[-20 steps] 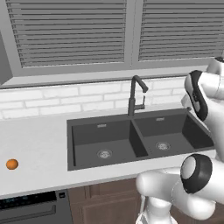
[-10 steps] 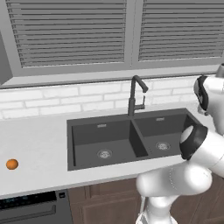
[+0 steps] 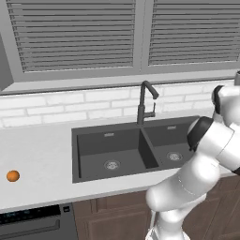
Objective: Put the colander in the sink, put the tangerine in the colander, and turn on the sink faucet and pour water over the colander.
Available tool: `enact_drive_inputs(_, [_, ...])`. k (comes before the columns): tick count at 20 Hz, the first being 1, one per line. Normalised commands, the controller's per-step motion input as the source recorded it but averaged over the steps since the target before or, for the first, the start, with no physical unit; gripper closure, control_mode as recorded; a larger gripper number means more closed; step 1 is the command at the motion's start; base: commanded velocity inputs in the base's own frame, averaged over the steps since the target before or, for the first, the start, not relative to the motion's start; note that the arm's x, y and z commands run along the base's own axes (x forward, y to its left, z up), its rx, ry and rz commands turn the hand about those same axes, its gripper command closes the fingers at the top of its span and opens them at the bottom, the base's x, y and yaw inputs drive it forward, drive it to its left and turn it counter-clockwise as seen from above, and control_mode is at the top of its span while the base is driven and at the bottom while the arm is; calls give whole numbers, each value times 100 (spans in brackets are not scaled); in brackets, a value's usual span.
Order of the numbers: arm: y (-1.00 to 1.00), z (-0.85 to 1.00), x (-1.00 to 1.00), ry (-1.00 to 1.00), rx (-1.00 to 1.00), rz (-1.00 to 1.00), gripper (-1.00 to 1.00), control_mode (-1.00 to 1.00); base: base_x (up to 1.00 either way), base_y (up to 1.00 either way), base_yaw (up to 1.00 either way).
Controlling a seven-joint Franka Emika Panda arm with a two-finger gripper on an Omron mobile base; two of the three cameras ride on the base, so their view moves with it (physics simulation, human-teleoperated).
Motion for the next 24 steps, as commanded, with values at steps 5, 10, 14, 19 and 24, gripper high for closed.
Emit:
enact_drive_inputs(5, [-54, -9, -12, -3, -10, 0, -100, -100, 0, 0, 0])
enact_drive_inputs(10, [-28, -14, -17, -11, -2, 0, -100, -100, 0, 0, 0])
enact_drive_inputs(14, [-16, -20, -8, -17, 0, 5, -100, -100, 0, 0, 0])
enact_drive_inputs(19, [-16, -17, -4, -15, -1, 5, -100, -100, 0, 0, 0])
enact_drive_inputs(24, [-15, -26, -1, -6, -9, 1, -100, -100, 0, 0, 0])
